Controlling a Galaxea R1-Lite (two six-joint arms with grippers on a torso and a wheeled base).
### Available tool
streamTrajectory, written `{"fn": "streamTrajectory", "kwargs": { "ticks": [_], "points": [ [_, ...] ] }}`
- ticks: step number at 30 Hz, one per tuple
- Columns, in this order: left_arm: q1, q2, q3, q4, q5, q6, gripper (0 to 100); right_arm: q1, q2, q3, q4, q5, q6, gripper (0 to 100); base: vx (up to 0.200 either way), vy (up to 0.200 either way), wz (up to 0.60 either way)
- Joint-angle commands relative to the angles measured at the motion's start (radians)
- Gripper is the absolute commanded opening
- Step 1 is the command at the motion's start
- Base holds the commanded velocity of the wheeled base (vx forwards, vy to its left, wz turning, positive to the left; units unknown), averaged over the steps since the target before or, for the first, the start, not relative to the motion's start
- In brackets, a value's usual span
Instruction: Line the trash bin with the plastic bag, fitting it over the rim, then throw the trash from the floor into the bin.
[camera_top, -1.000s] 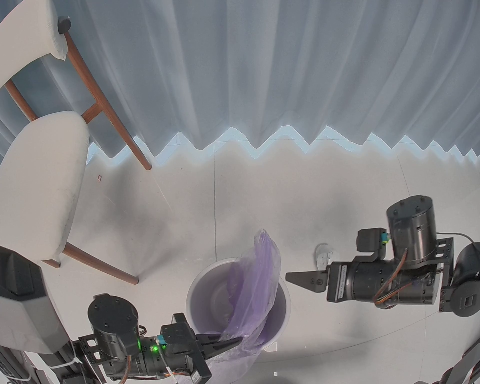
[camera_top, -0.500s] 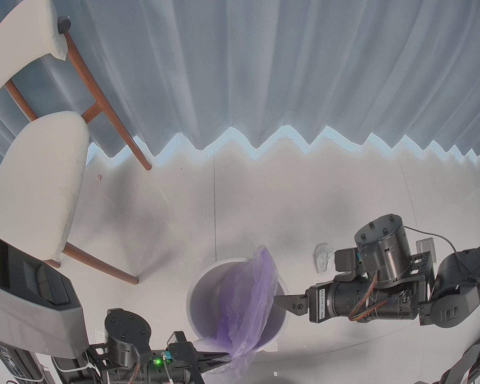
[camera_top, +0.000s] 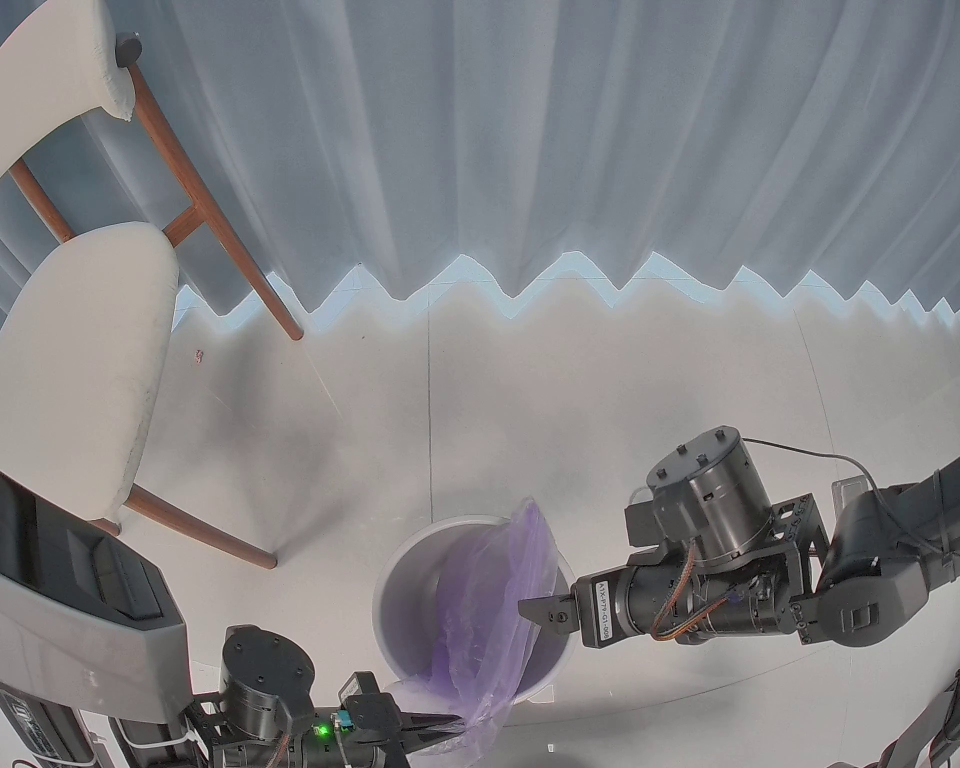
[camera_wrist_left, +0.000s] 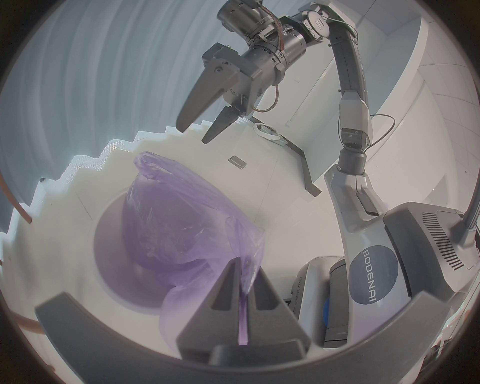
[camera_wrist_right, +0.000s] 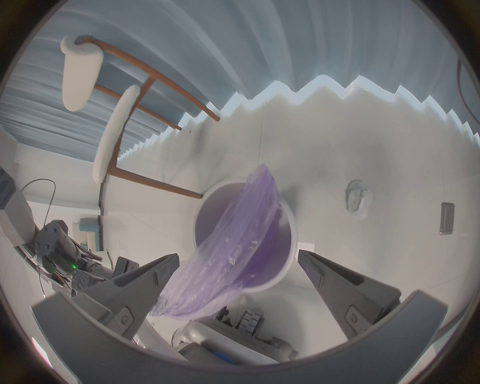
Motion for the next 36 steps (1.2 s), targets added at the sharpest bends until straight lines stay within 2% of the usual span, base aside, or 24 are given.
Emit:
{"fn": "streamTrajectory", "kwargs": {
  "ticks": [1,11,15,24,36],
  "points": [
    [-0.006,-0.001,0.016,0.000,0.002,0.000,0,0.007,0.013,-0.078,0.074,-0.001,0.001,100,0.000,0.000,0.00],
    [-0.007,-0.007,0.017,0.000,0.002,0.000,0,0.005,0.154,-0.189,0.091,-0.048,-0.005,100,0.000,0.000,0.00],
    [-0.006,-0.007,0.017,0.000,0.004,0.002,0,0.011,0.157,-0.195,0.120,-0.081,-0.043,100,0.000,0.000,0.00],
    [-0.006,-0.008,0.017,0.000,0.008,0.002,0,-0.027,0.154,-0.164,0.189,-0.097,-0.057,100,0.000,0.000,0.00],
    [0.020,-0.027,0.016,0.000,0.010,0.002,0,-0.067,0.099,-0.130,0.193,-0.099,-0.071,100,0.000,0.000,0.00]
  ]
}}
